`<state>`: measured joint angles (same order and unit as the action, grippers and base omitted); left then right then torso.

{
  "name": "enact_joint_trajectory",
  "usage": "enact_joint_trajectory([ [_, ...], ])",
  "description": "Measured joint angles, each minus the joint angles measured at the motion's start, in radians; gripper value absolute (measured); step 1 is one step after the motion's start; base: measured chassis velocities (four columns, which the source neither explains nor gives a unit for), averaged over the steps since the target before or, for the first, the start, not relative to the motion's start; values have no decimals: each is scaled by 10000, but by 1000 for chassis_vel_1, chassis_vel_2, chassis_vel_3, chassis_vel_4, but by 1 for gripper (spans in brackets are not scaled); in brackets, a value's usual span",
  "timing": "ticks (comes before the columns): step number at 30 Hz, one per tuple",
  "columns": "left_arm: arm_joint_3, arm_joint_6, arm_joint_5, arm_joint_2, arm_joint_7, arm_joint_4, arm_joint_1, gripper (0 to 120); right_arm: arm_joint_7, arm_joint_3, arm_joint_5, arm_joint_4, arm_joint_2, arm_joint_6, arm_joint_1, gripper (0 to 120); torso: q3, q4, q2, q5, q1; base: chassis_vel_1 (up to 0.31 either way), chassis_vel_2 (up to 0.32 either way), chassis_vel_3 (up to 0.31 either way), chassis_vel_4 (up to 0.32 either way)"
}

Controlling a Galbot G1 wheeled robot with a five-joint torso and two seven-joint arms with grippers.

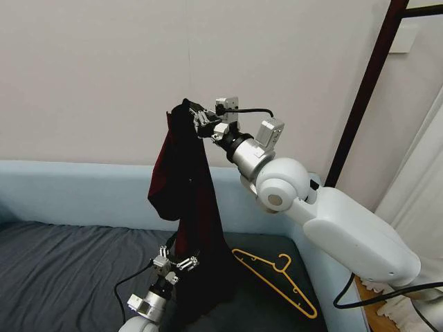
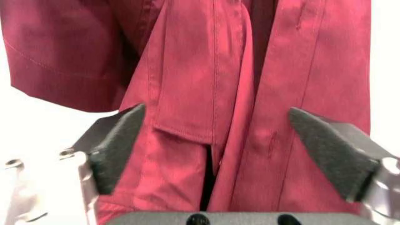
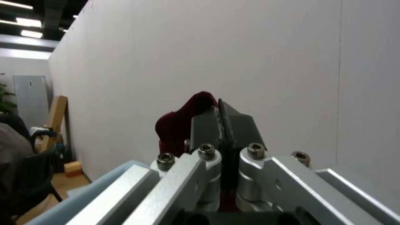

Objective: Pick up the clothes from the sofa and hang them on the clothes hanger.

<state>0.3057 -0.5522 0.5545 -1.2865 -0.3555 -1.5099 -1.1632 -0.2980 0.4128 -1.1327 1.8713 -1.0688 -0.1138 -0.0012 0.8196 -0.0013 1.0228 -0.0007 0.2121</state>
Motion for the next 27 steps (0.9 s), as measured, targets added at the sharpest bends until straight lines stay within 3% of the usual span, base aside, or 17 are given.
enact_joint_trajectory([
  [7,232,2,165,84,-48,-81,-25,58,50,-47,39,36,92,-8,-141,0,0,1,1,-1,0,0,0,0,0],
  [12,290,4,175,127,-54,-144,6,67,88,-85,76,50,116,-8,-248,0,0,1,0,0,0,0,0,0,0],
  [16,326,11,182,129,-57,-205,64,84,115,-104,116,72,141,-8,-325,0,0,1,1,-1,0,0,0,0,0],
  [24,392,13,185,135,-120,-369,-11,76,116,-113,118,71,149,-14,-310,0,0,1,0,-1,0,0,0,0,0],
  [27,498,13,189,168,-134,-501,-131,65,120,-115,121,10,154,-19,-273,0,0,0,0,-1,0,0,0,0,0],
])
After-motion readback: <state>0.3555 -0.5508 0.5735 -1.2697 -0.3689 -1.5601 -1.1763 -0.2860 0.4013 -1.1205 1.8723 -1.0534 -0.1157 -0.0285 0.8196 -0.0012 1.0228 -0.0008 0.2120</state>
